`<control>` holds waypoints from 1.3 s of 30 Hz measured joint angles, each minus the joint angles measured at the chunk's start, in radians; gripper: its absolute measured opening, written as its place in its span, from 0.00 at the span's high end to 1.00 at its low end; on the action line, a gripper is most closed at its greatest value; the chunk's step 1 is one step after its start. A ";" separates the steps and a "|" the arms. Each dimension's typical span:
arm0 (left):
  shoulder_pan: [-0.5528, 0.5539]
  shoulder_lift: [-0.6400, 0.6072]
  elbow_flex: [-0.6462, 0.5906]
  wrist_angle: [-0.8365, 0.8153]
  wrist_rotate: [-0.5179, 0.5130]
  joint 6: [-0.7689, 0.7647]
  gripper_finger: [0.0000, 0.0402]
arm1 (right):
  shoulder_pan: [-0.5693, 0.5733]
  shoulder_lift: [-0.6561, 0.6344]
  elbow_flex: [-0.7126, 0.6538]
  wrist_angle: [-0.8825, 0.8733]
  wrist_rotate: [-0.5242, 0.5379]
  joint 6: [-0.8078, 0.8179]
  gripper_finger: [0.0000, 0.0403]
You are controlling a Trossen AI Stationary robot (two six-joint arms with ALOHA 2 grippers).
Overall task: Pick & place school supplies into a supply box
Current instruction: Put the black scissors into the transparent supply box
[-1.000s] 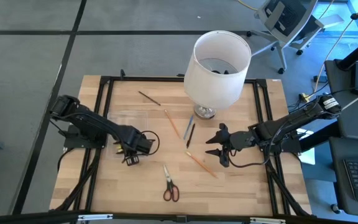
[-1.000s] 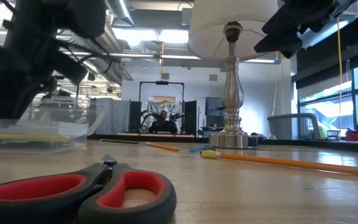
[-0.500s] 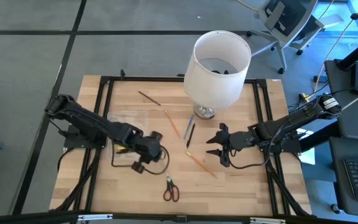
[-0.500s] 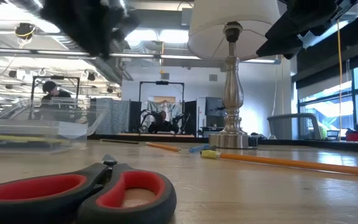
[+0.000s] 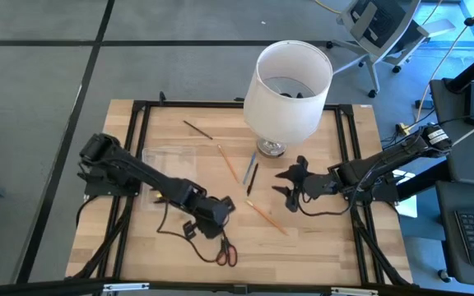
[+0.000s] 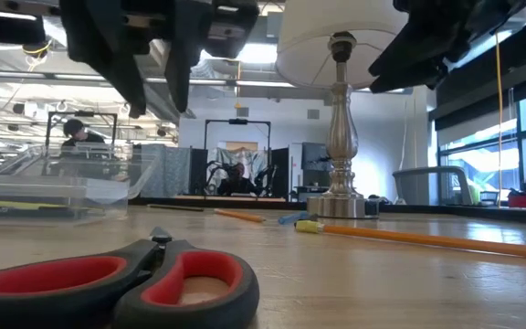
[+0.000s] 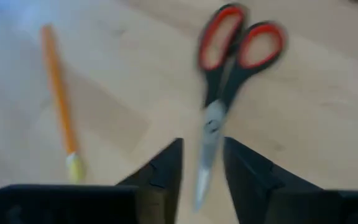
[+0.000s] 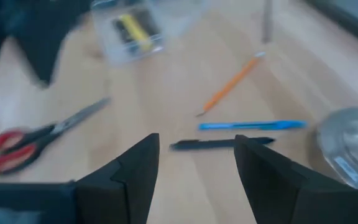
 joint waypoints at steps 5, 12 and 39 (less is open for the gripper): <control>-0.030 0.070 0.059 0.006 -0.013 0.045 0.73 | 0.000 0.000 0.000 -0.012 0.022 0.105 0.48; -0.072 0.078 0.077 0.073 -0.136 -0.018 0.74 | 0.000 0.000 0.000 -0.019 -0.011 0.174 0.48; -0.144 0.194 0.077 0.289 -0.034 0.118 0.78 | 0.000 0.000 0.000 -0.026 -0.013 0.177 0.48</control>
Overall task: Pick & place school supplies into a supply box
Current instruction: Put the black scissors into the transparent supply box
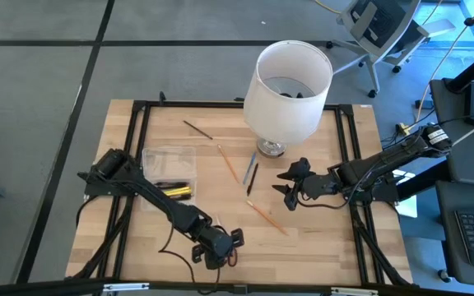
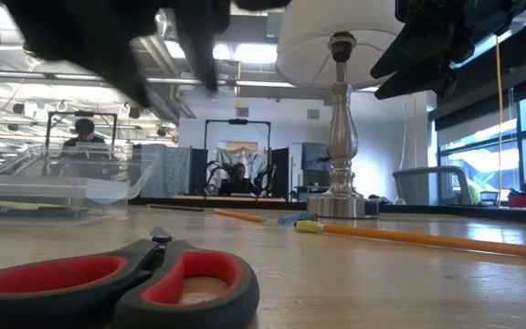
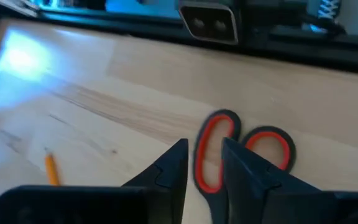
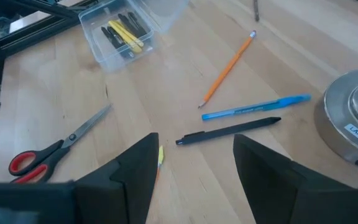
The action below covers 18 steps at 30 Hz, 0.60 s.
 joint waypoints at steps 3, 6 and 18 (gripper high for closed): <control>-0.002 0.017 0.000 -0.012 0.000 0.000 0.79 | 0.000 0.000 0.000 -0.003 0.000 0.000 0.48; -0.001 0.030 0.000 -0.012 -0.001 0.000 0.81 | 0.000 0.000 0.000 -0.009 -0.001 -0.001 0.48; -0.004 0.081 -0.001 -0.007 -0.011 0.042 0.85 | 0.000 0.000 0.000 -0.026 -0.008 0.000 0.48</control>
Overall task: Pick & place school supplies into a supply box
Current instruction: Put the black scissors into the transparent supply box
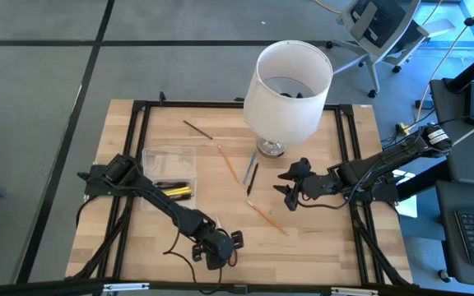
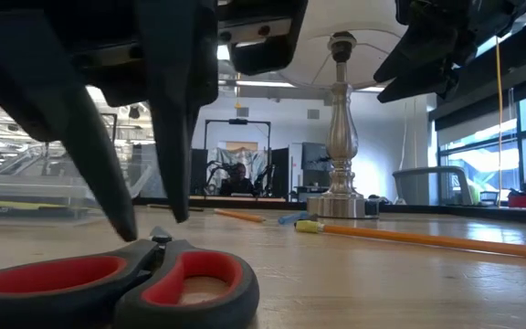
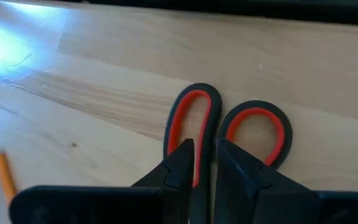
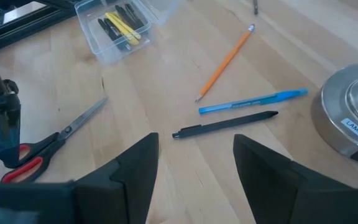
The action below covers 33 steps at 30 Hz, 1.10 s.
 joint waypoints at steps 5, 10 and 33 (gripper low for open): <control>-0.015 0.000 0.000 0.015 -0.098 -0.023 0.85 | 0.000 0.000 0.000 -0.005 -0.001 0.000 0.48; -0.037 0.000 0.000 0.019 -0.197 -0.030 0.85 | 0.000 0.000 0.000 -0.012 0.000 -0.001 0.48; -0.048 0.000 0.000 0.024 -0.112 -0.090 0.62 | 0.000 0.000 0.000 -0.016 0.000 0.001 0.48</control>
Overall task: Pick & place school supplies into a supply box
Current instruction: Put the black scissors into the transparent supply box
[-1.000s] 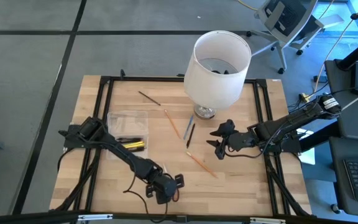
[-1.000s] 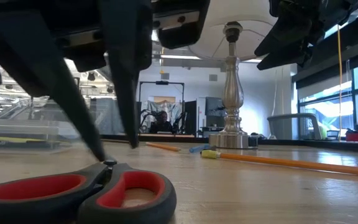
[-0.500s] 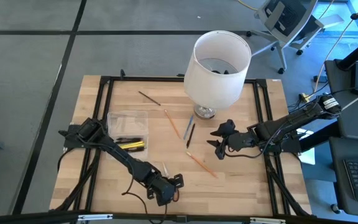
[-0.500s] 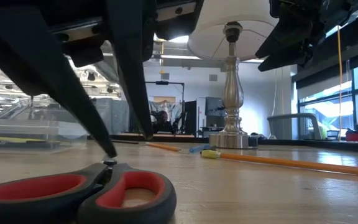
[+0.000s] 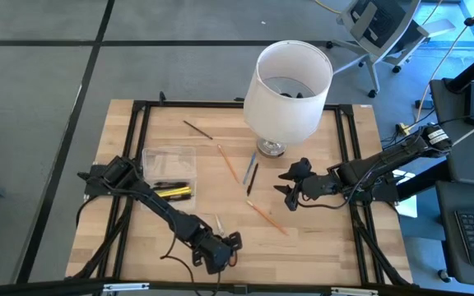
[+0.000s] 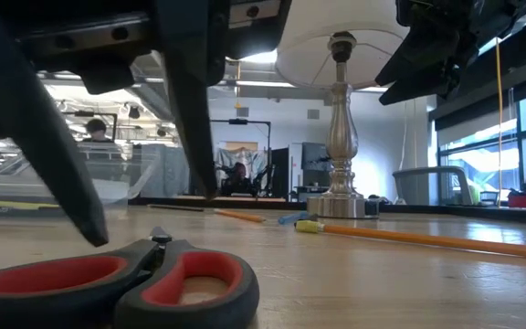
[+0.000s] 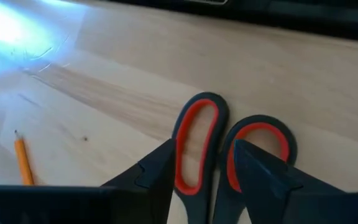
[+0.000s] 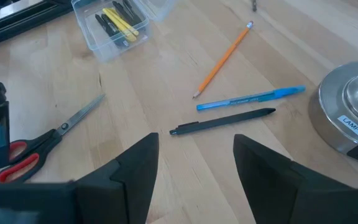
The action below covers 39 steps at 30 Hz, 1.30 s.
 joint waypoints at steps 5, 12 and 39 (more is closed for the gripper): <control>0.007 0.000 0.000 0.000 0.089 -0.004 0.65 | 0.000 0.000 0.000 0.000 0.000 0.000 0.48; 0.024 0.002 0.000 0.000 0.096 0.044 0.69 | 0.000 0.000 0.000 0.000 0.000 0.001 0.48; 0.052 0.089 0.005 0.013 0.184 -0.197 0.78 | 0.001 0.000 0.000 -0.011 -0.001 0.000 0.48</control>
